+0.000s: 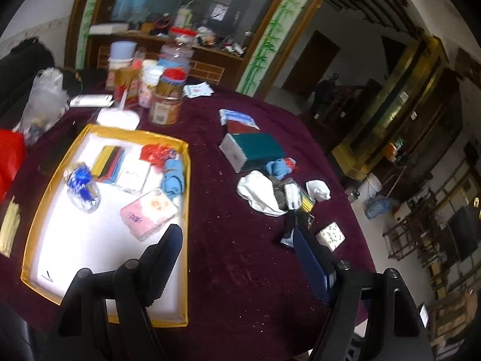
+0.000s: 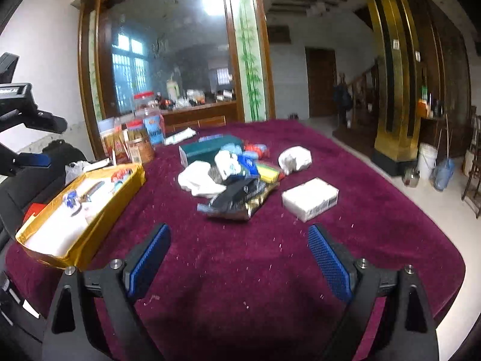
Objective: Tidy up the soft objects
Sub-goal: 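Move both open grippers away from the tray back toward the item pile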
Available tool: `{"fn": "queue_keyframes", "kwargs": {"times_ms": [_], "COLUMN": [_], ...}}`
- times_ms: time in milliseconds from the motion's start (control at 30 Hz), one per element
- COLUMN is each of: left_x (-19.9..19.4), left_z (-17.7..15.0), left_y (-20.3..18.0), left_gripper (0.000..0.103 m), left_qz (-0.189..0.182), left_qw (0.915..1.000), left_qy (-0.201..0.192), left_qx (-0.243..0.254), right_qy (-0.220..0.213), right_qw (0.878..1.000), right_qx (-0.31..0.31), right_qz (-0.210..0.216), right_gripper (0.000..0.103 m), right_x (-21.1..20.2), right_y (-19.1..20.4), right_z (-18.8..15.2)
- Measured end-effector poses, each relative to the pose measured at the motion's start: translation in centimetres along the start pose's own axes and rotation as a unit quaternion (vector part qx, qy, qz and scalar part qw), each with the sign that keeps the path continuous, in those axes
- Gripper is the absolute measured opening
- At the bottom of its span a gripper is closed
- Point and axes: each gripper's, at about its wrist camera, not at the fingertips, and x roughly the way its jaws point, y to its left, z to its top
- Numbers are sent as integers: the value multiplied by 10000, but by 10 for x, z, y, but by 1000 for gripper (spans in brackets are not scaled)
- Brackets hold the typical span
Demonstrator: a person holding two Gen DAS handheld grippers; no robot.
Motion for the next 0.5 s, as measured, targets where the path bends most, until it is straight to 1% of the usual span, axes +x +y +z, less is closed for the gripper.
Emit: {"fn": "queue_keyframes", "kwargs": {"times_ms": [33,67,133,233,333,433,500], "left_x": [0,3,12,38,71,101,122], "left_z": [-6,-11,-23,-36,-43,-45,-47], "left_y": [-3,-4,-5,-5,-15,-38,-57], "left_gripper": [83,88,92,92,92,92,92], "left_qz": [10,8,46,16,-10,34,118], "left_qw": [10000,10000,9999,9994,9980,9967,9952], "left_qy": [-5,6,81,340,584,804,948], "left_qx": [61,85,115,-59,-253,-75,214], "right_qy": [-97,-107,51,364,483,568,668], "right_qw": [9999,9999,9995,9987,9982,9981,9976], "right_qx": [21,47,104,-29,-247,-163,11], "right_qz": [43,96,282,363,272,159,171], "right_gripper": [92,92,92,92,92,92,92], "right_x": [-2,-3,1,3,5,16,28], "right_y": [-1,-4,-10,-22,-37,-67,-86], "right_z": [1,1,2,-1,1,10,18]}}
